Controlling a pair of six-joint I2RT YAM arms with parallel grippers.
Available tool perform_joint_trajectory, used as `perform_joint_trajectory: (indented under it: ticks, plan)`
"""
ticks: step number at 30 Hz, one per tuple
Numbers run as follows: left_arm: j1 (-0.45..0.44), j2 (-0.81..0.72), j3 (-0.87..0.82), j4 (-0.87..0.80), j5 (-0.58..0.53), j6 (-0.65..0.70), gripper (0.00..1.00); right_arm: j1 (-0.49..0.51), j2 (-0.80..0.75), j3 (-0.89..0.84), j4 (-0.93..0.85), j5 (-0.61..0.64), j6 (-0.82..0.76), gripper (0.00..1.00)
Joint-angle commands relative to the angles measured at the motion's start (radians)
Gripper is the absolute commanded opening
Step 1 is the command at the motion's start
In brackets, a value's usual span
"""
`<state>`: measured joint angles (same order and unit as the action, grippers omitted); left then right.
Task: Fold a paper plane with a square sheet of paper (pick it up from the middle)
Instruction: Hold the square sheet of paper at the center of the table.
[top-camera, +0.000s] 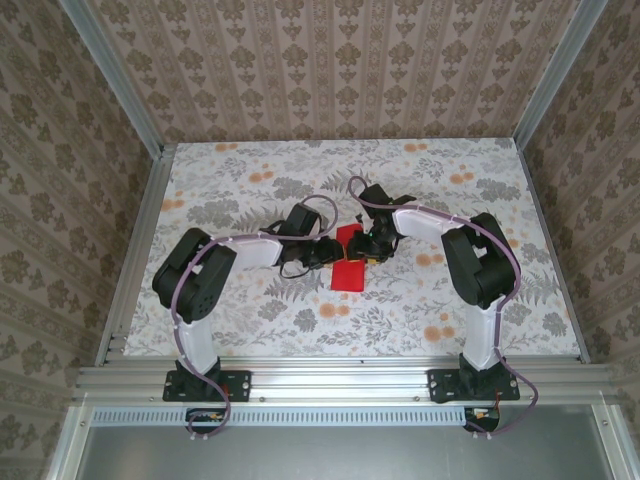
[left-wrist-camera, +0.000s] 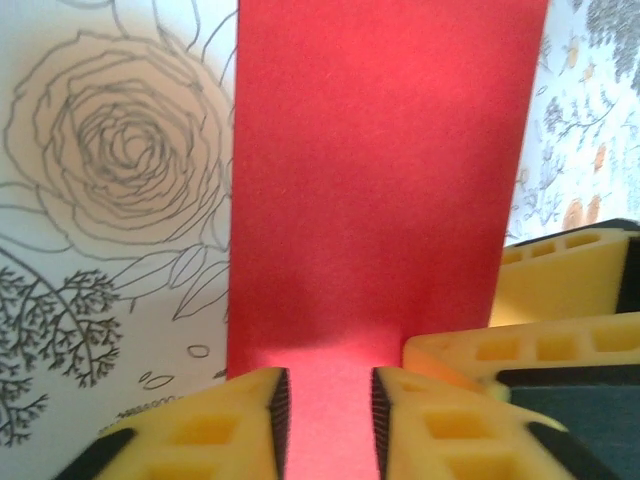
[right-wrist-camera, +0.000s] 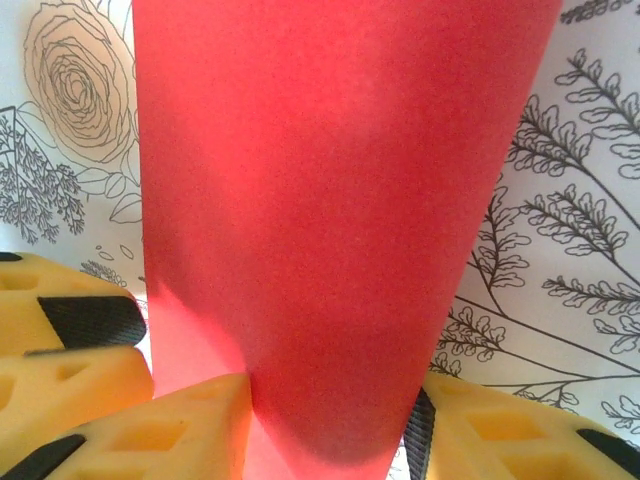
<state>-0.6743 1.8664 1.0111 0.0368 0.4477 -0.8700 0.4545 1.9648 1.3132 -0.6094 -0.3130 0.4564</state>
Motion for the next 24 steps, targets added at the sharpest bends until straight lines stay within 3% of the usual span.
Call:
perform_joint_trajectory:
  ticks: [1,24]
  plan:
    - [0.005,-0.053,0.016,-0.021,-0.019,-0.004,0.37,-0.002,0.012,-0.014,-0.009,0.041,0.031,0.44]
    - [0.083,-0.196,-0.102,-0.101,-0.197,-0.049,0.63,-0.017,0.066,0.009,-0.069,0.035,-0.003,0.43]
